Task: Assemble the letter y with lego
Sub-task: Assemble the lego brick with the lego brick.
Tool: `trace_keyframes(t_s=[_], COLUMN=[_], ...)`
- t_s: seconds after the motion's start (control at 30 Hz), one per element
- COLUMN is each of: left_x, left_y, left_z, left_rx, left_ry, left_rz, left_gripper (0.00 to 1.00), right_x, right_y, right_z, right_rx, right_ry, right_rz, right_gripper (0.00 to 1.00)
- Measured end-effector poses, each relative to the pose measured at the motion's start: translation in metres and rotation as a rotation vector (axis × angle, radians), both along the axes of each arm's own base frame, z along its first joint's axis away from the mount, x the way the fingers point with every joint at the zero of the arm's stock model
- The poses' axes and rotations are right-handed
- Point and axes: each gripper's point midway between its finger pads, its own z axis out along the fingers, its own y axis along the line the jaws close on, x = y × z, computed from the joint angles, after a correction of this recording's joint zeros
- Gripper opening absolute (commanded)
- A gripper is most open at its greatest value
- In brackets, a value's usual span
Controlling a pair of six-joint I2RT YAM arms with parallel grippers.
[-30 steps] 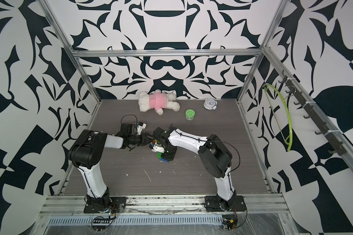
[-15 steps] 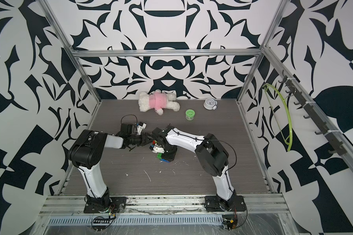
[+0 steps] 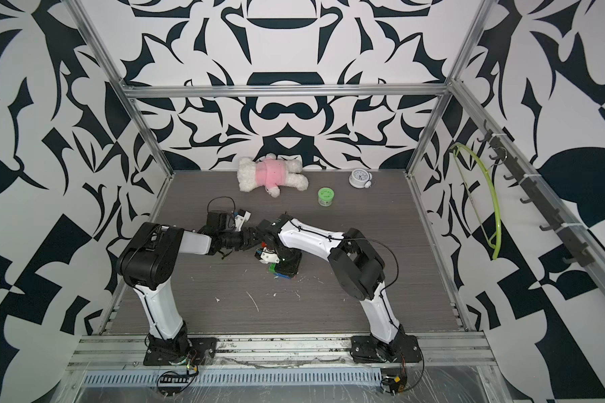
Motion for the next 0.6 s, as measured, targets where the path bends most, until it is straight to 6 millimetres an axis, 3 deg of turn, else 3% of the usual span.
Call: trace_keyframes(t_s=[0.5, 0.6], left_x=[0.0000, 0.0001], left_y=[0.0000, 0.0000], left_z=[-0.0001, 0.0001], left_rx=[0.000, 0.000], left_ry=[0.000, 0.000], left_rz=[0.000, 0.000], left_gripper=[0.51, 0.51], right_x=[0.0000, 0.0001], right_y=[-0.0001, 0.0004], right_z=[-0.0010, -0.0007], right_rx=[-0.057, -0.067], right_ry=[0.005, 0.006], right_rz=[0.000, 0.002], right_gripper=[0.15, 0.18])
